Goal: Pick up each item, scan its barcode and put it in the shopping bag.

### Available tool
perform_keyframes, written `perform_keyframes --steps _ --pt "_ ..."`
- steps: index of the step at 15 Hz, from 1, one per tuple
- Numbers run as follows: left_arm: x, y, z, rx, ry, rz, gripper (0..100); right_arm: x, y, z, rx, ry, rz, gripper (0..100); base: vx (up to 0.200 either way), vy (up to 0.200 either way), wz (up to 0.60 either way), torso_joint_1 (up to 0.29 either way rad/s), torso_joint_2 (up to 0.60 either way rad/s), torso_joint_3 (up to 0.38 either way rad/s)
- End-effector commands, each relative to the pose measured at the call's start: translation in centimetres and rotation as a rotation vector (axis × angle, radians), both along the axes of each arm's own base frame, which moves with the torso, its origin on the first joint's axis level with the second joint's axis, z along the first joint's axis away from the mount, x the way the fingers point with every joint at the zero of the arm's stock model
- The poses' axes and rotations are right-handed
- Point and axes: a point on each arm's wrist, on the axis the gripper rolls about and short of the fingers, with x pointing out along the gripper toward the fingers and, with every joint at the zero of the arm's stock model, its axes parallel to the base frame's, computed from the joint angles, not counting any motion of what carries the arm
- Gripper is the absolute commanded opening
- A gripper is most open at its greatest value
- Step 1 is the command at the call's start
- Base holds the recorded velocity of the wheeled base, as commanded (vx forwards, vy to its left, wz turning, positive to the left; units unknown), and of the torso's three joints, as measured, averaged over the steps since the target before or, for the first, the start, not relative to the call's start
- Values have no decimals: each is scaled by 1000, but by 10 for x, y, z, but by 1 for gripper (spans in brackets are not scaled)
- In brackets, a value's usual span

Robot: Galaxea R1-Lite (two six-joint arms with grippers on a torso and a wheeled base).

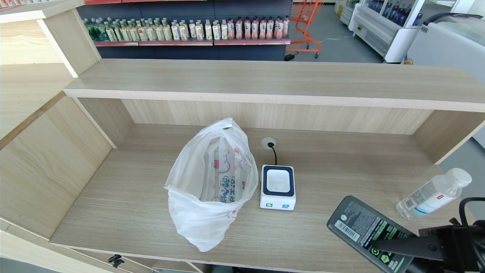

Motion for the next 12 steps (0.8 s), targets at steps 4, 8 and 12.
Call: perform_keyframes --steps 4,8,12 --pt "0 0 0 0 0 0 100 24 24 4 54 -96 216 0 0 0 0 0 0 0" --pt "0 0 0 0 0 0 100 38 61 19 80 -179 369 0 0 0 0 0 0 0" --pt "0 0 0 0 0 0 100 47 64 10 79 -176 370 0 0 0 0 0 0 0"
